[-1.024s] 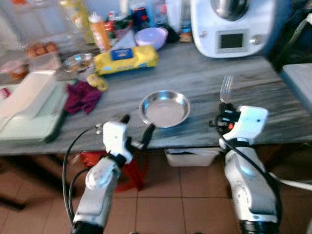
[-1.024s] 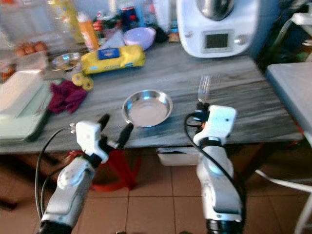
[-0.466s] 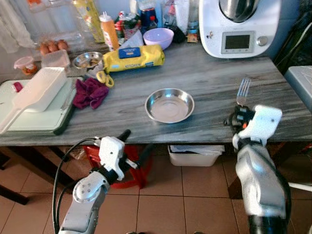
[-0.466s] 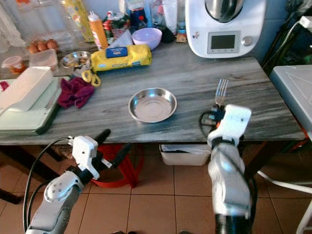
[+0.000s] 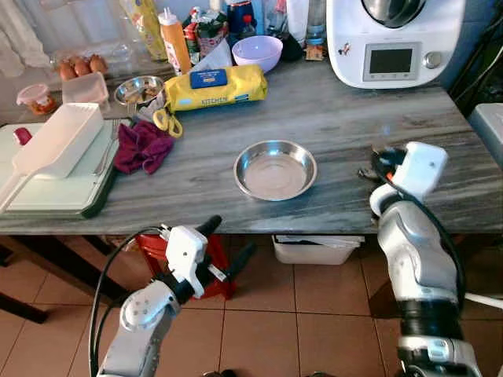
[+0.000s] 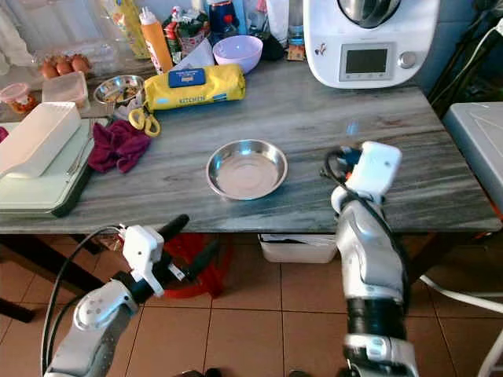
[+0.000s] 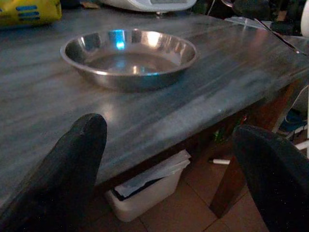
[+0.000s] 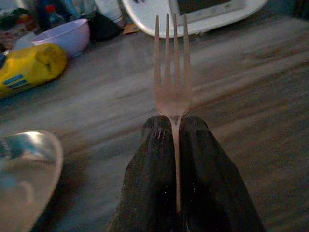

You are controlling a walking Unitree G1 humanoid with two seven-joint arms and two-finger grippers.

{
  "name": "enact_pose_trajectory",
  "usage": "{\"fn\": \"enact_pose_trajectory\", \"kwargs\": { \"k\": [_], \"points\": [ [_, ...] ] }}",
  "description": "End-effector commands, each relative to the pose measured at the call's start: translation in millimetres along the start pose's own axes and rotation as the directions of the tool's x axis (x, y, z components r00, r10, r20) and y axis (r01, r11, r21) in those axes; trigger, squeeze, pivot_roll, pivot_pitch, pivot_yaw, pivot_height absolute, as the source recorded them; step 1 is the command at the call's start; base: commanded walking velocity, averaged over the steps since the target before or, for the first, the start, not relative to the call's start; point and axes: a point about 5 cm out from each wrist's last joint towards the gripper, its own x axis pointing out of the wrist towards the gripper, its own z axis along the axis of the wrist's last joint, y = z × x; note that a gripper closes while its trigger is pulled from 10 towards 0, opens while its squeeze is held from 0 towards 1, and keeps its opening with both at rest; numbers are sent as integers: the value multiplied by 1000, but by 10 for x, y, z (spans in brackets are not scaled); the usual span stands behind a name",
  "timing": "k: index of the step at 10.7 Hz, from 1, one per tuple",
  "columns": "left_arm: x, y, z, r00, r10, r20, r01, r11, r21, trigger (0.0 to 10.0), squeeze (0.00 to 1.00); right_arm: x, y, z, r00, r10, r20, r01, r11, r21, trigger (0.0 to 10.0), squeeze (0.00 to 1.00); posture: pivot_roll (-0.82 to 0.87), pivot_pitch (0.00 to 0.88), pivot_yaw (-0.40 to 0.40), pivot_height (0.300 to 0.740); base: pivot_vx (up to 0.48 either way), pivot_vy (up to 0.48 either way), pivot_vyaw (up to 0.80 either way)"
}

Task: Setting the table

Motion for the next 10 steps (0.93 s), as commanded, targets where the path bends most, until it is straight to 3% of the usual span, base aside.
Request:
{"fn": "enact_pose_trajectory", "kwargs": {
  "k": [1,3,6,10],
  "points": [
    [-34,-5,-58,1000,-5,-22,6,1000,6,10000,0,28,65,-70,999,24,-47,-24,1000,13,10000,0,-129,163,99,740,0,0,0],
    [-34,2,-95,1000,3,-27,-3,1000,7,10000,0,44,160,-148,995,41,-94,-36,998,51,10000,0,-124,161,93,740,0,0,0],
    [-41,22,-103,1000,10,-23,-10,1000,5,10000,0,69,179,-268,982,80,-170,-77,997,25,10000,0,-126,157,94,740,0,0,0],
    [1,1,-84,1000,-13,-5,13,1000,6,10000,0,206,210,-245,979,86,-184,-78,996,50,10000,0,-127,160,99,740,0,0,0]
  ]
}}
